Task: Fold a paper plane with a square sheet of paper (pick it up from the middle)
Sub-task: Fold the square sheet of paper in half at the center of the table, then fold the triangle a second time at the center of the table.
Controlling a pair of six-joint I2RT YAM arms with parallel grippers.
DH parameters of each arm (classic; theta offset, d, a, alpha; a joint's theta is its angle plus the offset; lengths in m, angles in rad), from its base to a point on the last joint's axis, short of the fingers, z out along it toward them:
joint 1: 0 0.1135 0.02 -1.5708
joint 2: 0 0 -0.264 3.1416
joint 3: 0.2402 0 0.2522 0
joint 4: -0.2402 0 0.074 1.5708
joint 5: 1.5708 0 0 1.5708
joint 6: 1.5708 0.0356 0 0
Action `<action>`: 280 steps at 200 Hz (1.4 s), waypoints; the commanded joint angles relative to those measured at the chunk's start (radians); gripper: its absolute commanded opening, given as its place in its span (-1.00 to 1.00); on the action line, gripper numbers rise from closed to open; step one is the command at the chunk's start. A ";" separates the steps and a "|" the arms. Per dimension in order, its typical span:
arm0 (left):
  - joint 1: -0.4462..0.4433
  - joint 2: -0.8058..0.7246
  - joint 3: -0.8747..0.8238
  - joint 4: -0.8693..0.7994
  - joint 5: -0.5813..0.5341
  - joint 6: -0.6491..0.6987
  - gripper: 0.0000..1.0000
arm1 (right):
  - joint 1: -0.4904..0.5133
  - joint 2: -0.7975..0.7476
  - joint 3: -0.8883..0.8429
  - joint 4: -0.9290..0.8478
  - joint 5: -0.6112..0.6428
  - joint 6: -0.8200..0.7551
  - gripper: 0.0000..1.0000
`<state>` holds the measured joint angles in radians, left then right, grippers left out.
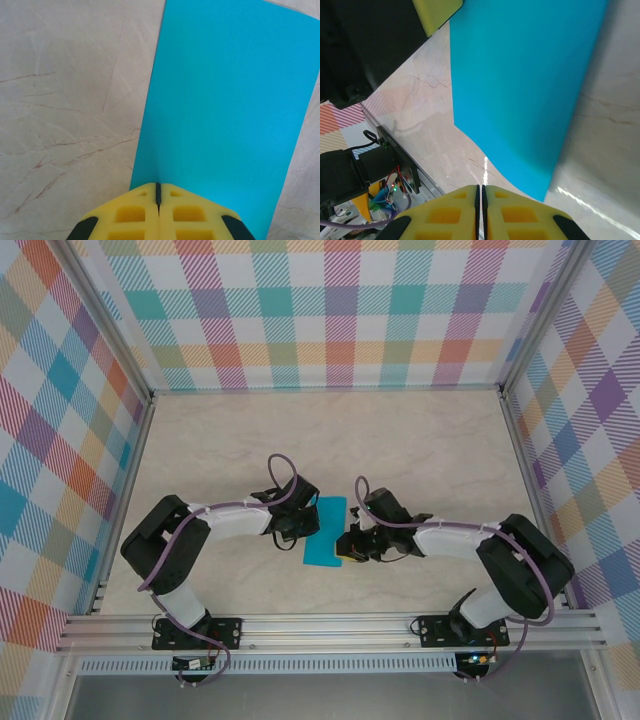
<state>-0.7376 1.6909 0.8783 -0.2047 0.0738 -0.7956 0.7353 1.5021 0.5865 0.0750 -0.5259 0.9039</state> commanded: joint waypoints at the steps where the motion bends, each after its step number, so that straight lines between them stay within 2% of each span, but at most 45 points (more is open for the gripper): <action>1: -0.008 -0.002 -0.022 -0.028 0.004 -0.008 -1.00 | 0.020 0.065 0.029 0.055 0.009 0.024 -0.75; 59: -0.008 -0.009 -0.032 -0.029 0.001 -0.011 -1.00 | 0.022 0.156 -0.055 0.089 0.029 0.005 -0.76; 92: -0.007 -0.041 -0.038 -0.013 0.013 -0.018 -1.00 | 0.021 0.111 -0.040 -0.009 0.077 -0.051 -0.75; 113: -0.007 -0.070 -0.032 -0.011 0.016 -0.031 -0.97 | 0.019 0.078 0.014 -0.141 0.145 -0.138 -0.74; 154: -0.008 -0.208 -0.044 -0.058 -0.051 -0.043 -0.66 | 0.004 0.042 0.118 -0.302 0.117 -0.317 -0.72; 178: 0.002 -0.301 -0.089 -0.064 -0.084 -0.052 -0.37 | 0.004 -0.044 0.146 -0.333 0.126 -0.318 -0.53; 197: 0.034 -0.341 -0.137 -0.024 -0.030 -0.066 -0.16 | -0.003 -0.098 0.163 -0.388 0.226 -0.291 -0.32; 214: 0.074 -0.347 -0.189 0.059 0.054 -0.093 -0.12 | -0.031 -0.111 0.178 -0.446 0.314 -0.222 -0.18; 223: 0.092 -0.341 -0.213 0.116 0.104 -0.109 -0.06 | -0.068 -0.110 0.165 -0.412 0.270 -0.186 -0.14; 251: 0.132 -0.303 -0.240 0.222 0.216 -0.144 0.04 | -0.193 -0.066 0.080 -0.166 0.024 -0.034 0.04; 280: 0.151 -0.276 -0.239 0.236 0.227 -0.164 0.14 | -0.202 0.053 0.188 -0.223 -0.049 -0.068 0.02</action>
<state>-0.6052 1.3979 0.6411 -0.0448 0.2367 -0.9249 0.5289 1.4746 0.7048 -0.1677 -0.4450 0.8021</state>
